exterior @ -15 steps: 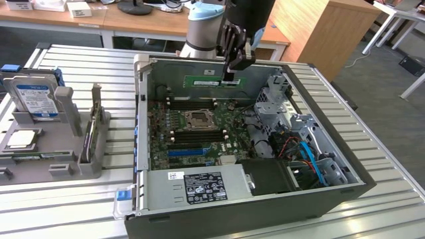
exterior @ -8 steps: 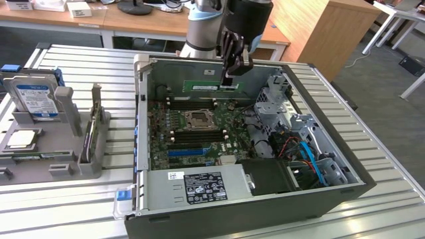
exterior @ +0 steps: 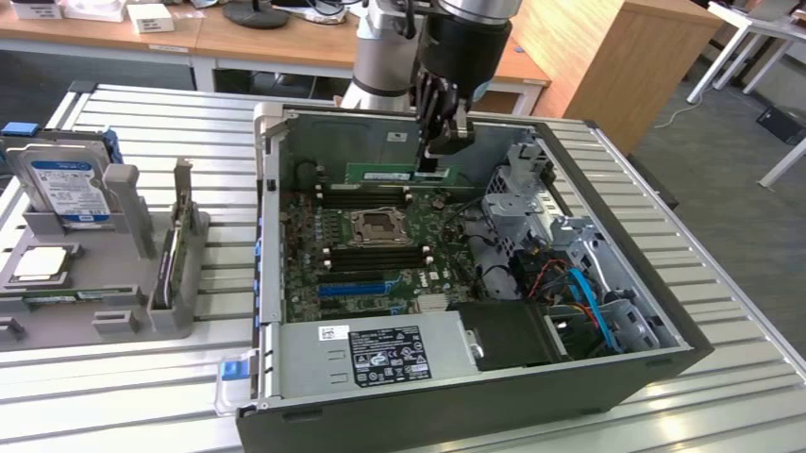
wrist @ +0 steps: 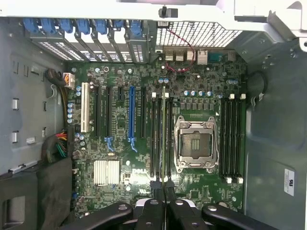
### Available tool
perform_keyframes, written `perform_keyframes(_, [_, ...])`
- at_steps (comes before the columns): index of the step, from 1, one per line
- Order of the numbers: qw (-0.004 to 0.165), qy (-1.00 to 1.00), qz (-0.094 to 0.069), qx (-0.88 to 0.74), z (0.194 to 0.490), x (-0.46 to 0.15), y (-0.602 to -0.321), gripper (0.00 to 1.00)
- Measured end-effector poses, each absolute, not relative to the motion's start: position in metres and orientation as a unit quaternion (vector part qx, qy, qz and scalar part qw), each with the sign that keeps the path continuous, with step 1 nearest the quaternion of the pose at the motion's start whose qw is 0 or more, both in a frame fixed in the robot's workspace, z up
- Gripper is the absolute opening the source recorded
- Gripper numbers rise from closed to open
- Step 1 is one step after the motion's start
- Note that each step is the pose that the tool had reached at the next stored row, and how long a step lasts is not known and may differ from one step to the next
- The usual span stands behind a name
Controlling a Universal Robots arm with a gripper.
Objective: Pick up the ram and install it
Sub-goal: 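Pick up the ram and move it above insertion slot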
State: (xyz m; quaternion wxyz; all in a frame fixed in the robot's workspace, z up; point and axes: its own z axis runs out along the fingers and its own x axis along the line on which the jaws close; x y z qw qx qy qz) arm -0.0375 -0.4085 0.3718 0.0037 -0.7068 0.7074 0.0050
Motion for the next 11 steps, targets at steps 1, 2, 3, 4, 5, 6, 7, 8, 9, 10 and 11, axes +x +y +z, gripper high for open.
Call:
perform_keyframes(1, [0.004, 0.707, 0.005, -0.707, 0.370, -0.037, -0.409, 0.12])
perform_keyframes(2, [0.004, 0.707, 0.005, -0.707, 0.368, -0.037, -0.409, 0.12])
perform_keyframes(3, [0.004, 0.708, 0.005, -0.707, 0.366, -0.037, -0.409, 0.12])
perform_keyframes(4, [0.004, 0.708, 0.005, -0.706, 0.365, -0.037, -0.409, 0.12])
perform_keyframes(5, [0.004, 0.708, 0.005, -0.706, 0.363, -0.037, -0.409, 0.12])
perform_keyframes(6, [0.004, 0.708, 0.005, -0.706, 0.361, -0.037, -0.409, 0.12])
perform_keyframes(7, [0.004, 0.708, 0.005, -0.706, 0.359, -0.037, -0.409, 0.12])
perform_keyframes(8, [0.004, 0.708, 0.005, -0.706, 0.357, -0.037, -0.409, 0.12])
perform_keyframes(9, [0.004, 0.709, 0.005, -0.706, 0.355, -0.037, -0.409, 0.12])
perform_keyframes(10, [0.004, 0.709, 0.005, -0.706, 0.354, -0.037, -0.409, 0.12])
perform_keyframes(11, [0.004, 0.709, 0.005, -0.705, 0.352, -0.037, -0.409, 0.12])
